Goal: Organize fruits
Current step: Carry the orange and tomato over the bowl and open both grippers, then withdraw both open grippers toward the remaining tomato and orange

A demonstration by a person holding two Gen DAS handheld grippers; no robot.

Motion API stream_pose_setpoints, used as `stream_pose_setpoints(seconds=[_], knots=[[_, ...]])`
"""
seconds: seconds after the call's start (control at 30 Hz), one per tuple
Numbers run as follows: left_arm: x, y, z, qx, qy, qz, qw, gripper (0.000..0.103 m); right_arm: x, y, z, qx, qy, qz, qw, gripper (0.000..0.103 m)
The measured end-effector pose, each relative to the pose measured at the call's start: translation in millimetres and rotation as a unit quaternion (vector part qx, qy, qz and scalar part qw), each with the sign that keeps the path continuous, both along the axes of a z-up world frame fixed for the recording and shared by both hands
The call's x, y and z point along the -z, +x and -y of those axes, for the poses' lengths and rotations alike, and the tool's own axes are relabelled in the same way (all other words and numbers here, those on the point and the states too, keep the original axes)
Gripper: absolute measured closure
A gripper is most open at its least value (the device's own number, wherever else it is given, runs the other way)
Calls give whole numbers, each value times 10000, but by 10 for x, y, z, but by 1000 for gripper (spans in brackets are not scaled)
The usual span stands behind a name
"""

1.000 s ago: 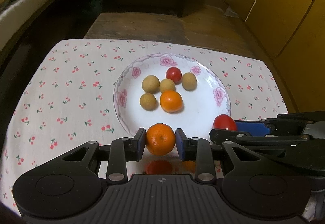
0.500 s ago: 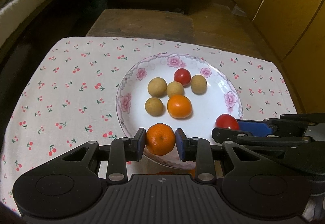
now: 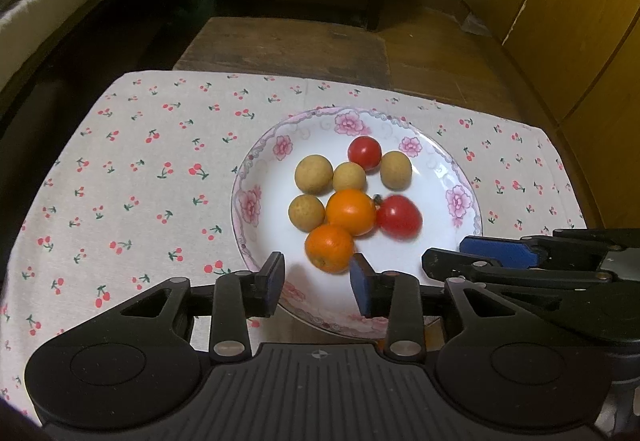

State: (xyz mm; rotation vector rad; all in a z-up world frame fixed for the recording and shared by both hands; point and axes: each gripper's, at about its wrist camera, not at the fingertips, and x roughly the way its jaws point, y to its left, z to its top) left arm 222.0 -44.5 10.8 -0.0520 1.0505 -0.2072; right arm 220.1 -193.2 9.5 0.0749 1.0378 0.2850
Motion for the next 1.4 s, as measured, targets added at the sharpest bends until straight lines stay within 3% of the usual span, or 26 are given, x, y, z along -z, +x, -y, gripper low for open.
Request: stream_pose_setpoints(seconds=[0.8, 1.03, 1.4], knots=[[-248, -428, -144, 158, -187, 244, 9994, 48, -285, -472, -72, -84, 100, 174, 9998, 72], [-257, -565, -237, 194, -242, 213, 9993, 46, -208, -661, -143, -149, 83, 12, 9999, 71], [-234, -573, -414, 91, -480, 139, 9987, 39, 40, -549, -231, -145, 247, -226, 9993, 68]])
